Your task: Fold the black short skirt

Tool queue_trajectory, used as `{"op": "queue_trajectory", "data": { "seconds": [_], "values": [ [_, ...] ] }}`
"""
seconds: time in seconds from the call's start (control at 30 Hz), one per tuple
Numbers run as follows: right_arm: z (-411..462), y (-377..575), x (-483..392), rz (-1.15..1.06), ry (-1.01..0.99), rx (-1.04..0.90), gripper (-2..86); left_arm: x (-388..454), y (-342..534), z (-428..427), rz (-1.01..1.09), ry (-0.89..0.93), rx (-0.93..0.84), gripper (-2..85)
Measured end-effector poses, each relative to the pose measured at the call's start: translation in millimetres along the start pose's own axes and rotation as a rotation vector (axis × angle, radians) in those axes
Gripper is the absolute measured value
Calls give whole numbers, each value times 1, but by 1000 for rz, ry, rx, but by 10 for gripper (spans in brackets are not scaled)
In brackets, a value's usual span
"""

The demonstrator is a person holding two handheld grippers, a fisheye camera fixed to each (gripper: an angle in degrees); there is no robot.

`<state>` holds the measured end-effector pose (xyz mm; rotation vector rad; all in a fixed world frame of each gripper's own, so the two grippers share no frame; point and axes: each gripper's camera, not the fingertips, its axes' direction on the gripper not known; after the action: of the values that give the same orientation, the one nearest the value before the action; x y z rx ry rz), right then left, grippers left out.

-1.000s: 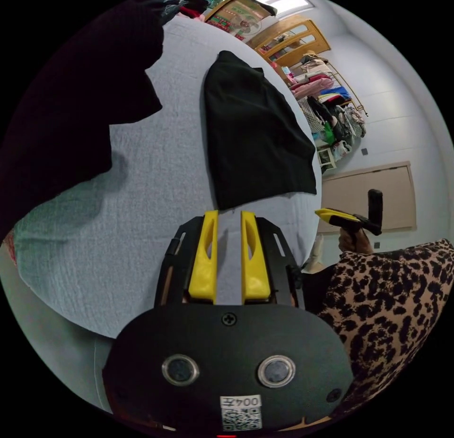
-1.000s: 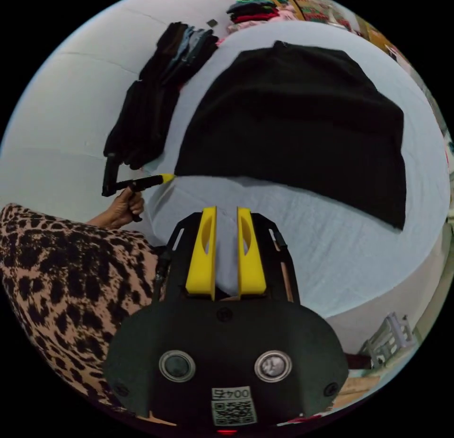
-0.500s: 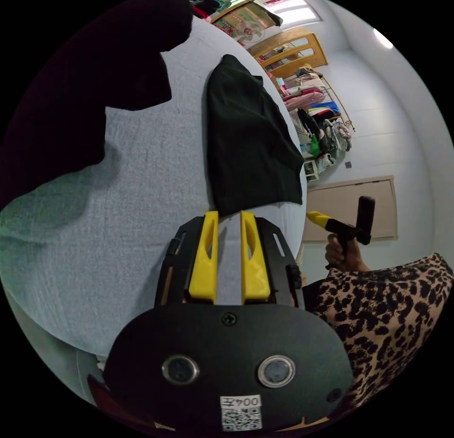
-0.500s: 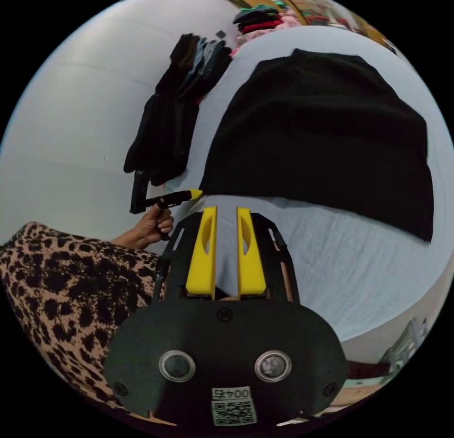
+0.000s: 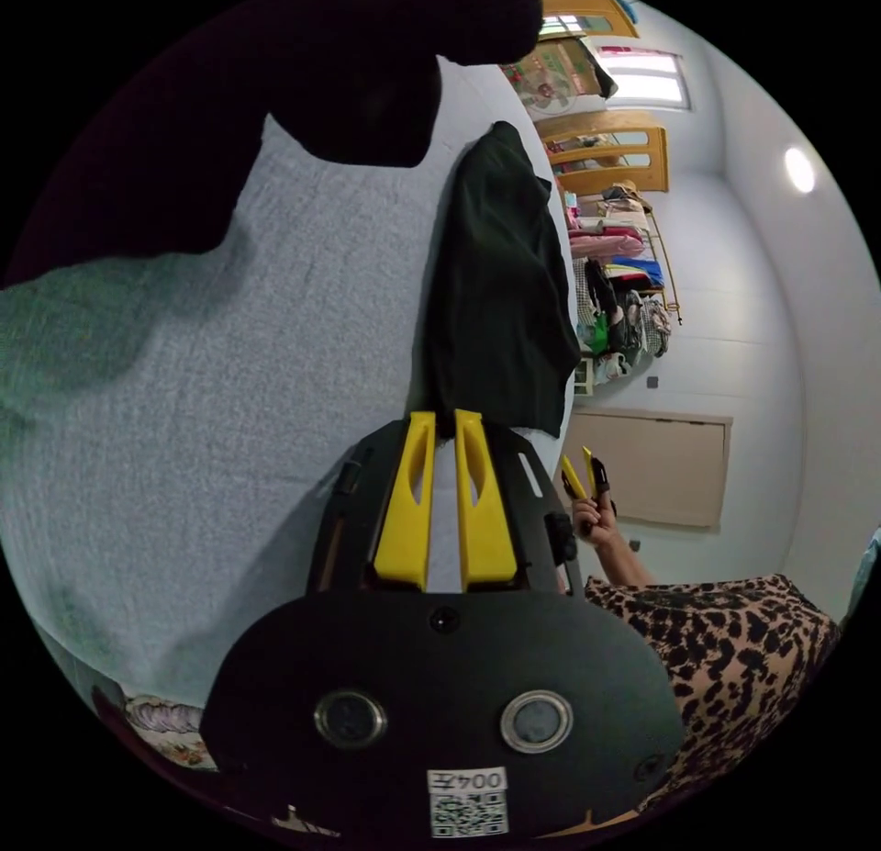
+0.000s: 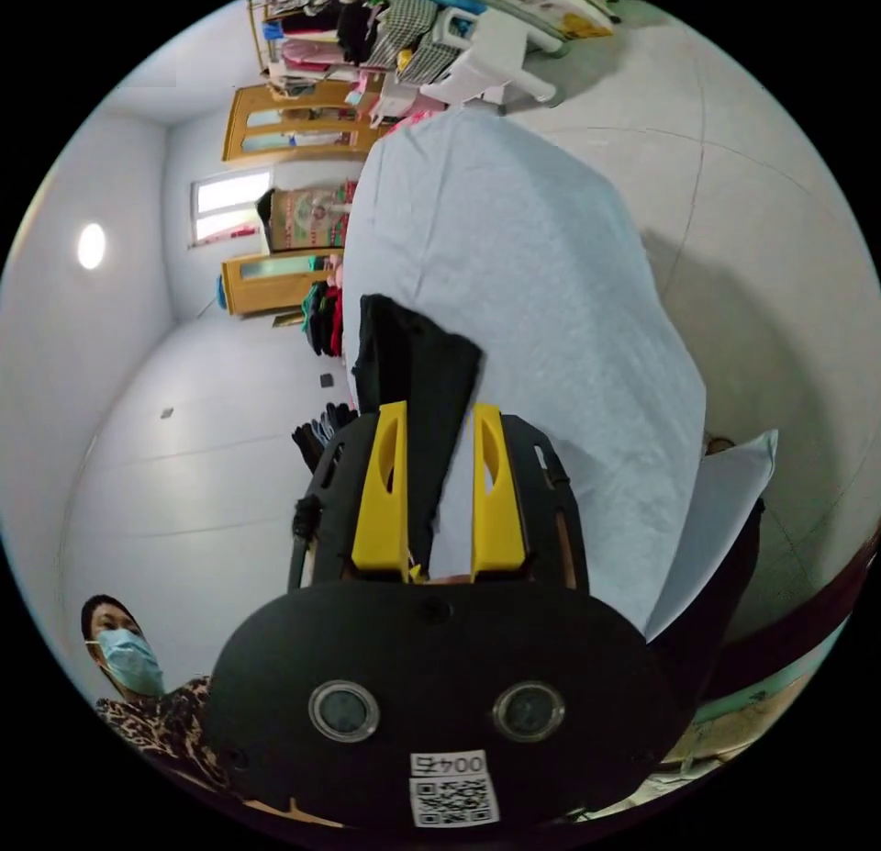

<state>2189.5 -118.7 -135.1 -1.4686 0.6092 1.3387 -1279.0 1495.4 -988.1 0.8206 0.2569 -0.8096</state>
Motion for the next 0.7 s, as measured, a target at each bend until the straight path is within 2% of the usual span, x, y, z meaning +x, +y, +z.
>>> {"op": "queue_trajectory", "data": {
  "seconds": [0.13,0.37,0.7],
  "values": [
    [-24,-35,18,10,34,-15,114,-3,2,-13,-31,-5,17,34],
    [-49,-86,27,-39,106,-167,116,-8,11,-39,-75,-9,59,33],
    [-78,-114,46,-46,26,-187,98,-14,33,-79,-128,4,118,32]
  ]
}}
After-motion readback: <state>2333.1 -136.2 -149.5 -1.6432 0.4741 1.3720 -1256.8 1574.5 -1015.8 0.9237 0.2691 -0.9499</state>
